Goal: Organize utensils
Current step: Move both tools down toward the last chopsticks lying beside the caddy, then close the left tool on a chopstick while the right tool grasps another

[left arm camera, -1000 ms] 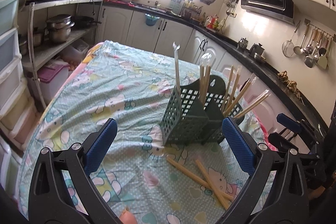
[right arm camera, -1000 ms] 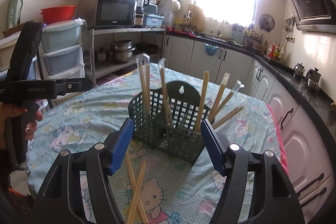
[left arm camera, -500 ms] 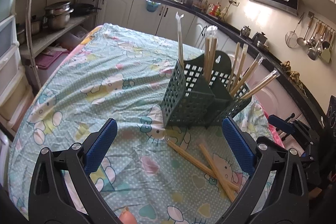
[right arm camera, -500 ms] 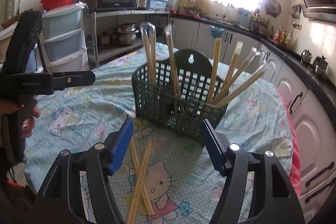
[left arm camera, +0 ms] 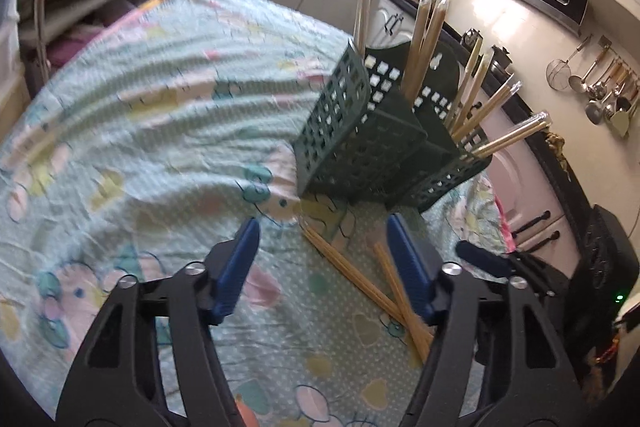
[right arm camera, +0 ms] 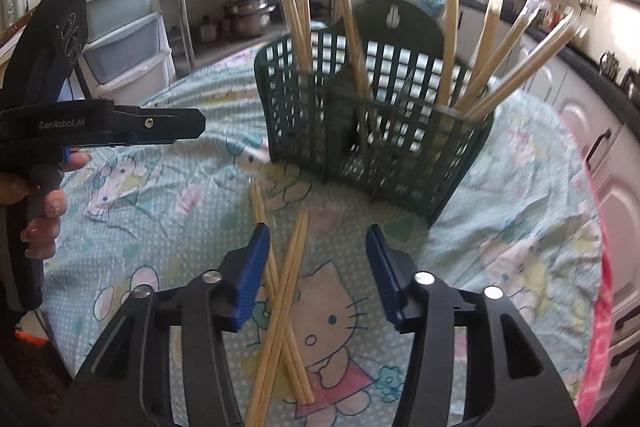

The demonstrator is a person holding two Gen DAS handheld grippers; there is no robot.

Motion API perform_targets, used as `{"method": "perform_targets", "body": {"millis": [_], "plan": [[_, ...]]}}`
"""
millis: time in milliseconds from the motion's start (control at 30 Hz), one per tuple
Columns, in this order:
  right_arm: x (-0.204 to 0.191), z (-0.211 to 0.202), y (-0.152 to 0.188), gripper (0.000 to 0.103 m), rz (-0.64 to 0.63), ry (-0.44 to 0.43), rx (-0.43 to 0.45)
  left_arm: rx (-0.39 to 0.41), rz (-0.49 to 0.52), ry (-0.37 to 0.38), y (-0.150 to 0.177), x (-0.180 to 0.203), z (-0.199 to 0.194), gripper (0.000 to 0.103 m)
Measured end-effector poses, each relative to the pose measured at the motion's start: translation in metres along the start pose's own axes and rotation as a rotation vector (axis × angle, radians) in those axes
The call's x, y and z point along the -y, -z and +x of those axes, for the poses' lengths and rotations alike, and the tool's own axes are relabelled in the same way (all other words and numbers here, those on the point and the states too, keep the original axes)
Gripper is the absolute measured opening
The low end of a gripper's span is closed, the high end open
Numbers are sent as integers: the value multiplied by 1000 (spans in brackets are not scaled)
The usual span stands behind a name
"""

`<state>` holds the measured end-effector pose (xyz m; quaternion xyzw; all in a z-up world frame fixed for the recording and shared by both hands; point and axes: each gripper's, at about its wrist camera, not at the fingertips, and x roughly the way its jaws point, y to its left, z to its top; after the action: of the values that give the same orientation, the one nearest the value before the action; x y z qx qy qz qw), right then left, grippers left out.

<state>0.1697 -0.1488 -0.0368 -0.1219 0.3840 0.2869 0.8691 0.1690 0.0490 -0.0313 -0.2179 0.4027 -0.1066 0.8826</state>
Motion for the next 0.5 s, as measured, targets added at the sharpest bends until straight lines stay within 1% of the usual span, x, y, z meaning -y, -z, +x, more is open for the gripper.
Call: {"method": "perform_targets", "body": {"millis": [33,67,133,267,500], "plan": [[0,3,0,41,4,-8,-9,-14,-11,13,1,-1,3,47],[0,7,0,39,7,-15,-16,-31,-29,28,1,-3,8,44],[0,11,-1,37,10,-22,-24,-57,-52,43,4,-4,17,42],[-2,21,-4,33,18,-45,-46,-96,-70,55,7,-4,31,40],[0,40,-6,28,42,-68,-92,-135,-88,42,7,-9,49,39]]}}
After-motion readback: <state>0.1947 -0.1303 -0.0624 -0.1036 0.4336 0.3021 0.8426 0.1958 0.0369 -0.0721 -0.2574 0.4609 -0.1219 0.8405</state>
